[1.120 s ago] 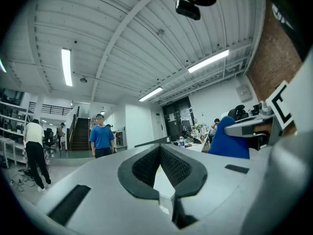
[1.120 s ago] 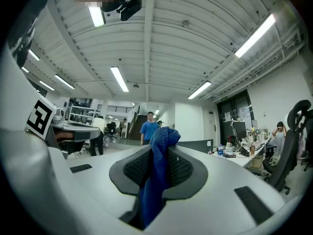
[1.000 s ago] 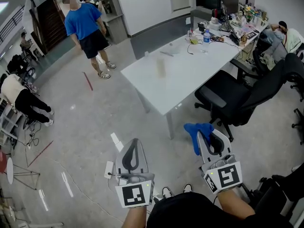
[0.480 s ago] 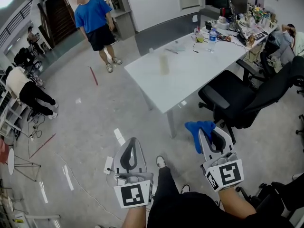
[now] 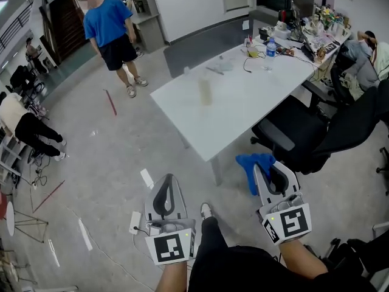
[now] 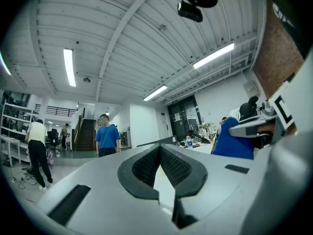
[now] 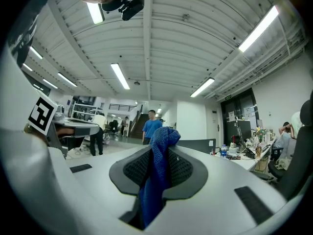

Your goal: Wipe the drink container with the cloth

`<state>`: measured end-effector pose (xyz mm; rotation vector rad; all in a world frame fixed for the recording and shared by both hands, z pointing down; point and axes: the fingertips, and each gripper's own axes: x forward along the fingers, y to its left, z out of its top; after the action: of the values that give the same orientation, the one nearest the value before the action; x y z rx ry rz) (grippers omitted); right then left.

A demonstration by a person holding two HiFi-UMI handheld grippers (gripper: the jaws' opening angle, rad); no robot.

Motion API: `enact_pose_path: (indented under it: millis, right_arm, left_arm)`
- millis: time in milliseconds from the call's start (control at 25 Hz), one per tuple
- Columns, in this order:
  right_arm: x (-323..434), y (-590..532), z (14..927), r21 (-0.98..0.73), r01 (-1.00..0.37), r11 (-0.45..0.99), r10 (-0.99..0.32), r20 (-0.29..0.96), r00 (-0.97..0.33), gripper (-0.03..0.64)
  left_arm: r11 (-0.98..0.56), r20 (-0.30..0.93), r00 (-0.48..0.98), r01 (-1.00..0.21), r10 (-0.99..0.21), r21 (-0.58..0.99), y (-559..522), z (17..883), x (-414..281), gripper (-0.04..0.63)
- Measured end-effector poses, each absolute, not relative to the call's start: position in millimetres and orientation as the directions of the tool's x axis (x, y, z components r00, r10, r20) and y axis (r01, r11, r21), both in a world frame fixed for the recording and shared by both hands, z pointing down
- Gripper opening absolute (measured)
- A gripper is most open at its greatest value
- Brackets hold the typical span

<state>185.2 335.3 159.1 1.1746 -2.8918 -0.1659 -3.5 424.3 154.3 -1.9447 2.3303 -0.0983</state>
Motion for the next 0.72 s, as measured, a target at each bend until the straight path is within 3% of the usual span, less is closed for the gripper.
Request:
enact_pose_path:
  millis: [720]
  right_arm:
    - [57, 181, 144, 0.086, -0.785, 0.614, -0.786, -0.027, -0.618, 0.058]
  left_arm:
    - [-0.028, -0.019, 0.031, -0.992, -0.999, -0.121, 246, 147, -116, 0.003]
